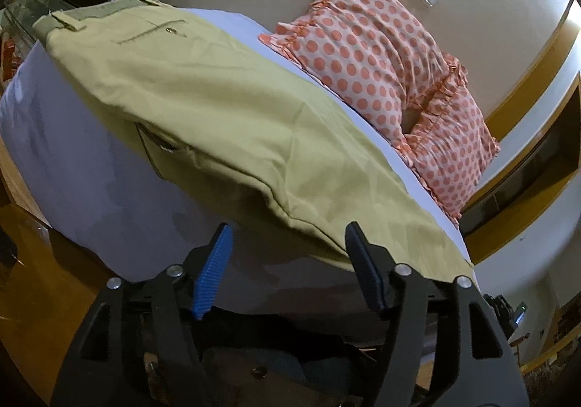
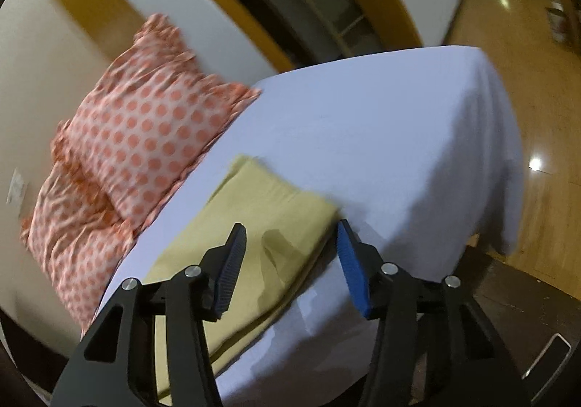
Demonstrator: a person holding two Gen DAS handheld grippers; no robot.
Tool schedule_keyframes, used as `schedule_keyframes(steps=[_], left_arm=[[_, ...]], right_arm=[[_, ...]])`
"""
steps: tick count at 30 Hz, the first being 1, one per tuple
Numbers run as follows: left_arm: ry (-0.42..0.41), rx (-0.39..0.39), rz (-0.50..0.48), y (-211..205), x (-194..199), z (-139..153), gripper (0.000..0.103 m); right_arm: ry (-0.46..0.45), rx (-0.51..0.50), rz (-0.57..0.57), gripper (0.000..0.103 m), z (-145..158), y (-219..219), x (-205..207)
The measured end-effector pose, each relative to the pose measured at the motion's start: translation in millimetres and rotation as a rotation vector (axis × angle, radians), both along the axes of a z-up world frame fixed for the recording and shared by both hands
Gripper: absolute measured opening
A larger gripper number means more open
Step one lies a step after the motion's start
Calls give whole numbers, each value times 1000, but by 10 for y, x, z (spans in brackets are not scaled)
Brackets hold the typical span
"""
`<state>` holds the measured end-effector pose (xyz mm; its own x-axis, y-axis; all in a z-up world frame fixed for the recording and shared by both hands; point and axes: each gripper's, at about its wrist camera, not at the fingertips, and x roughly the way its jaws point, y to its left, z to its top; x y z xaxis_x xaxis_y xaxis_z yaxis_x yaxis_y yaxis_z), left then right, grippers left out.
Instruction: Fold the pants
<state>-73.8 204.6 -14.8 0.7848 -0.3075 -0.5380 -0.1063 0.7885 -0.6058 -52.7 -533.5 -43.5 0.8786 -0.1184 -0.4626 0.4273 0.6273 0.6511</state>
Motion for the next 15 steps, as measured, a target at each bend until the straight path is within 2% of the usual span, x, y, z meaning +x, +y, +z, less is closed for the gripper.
schedule_keyframes(steps=[2,4,7,9,11,13,15], left_arm=[[-2,-6,-6,-8,3,-18,70],[-7,-5,-11,-19,-2,-28,73],[-11,13,7,-17,-33,-17,86],[-24,24,32,4,-75,4,96],[-43,24,52,36,-116,20,97],[-57,14,56,54,-141,21,98],[-62,10,50,49,-152,18,99]], right_arm=[[-15,23,62,18,-68,51,72],[-37,10,84,5,-80,80,121],[-108,-30,92,3,84,151,177],[-173,-98,154,3,372,357,285],[-232,-163,271,3,679,715,477],[-297,-213,438,3,944,1262,695],[-336,-228,613,3,1072,1834,872]])
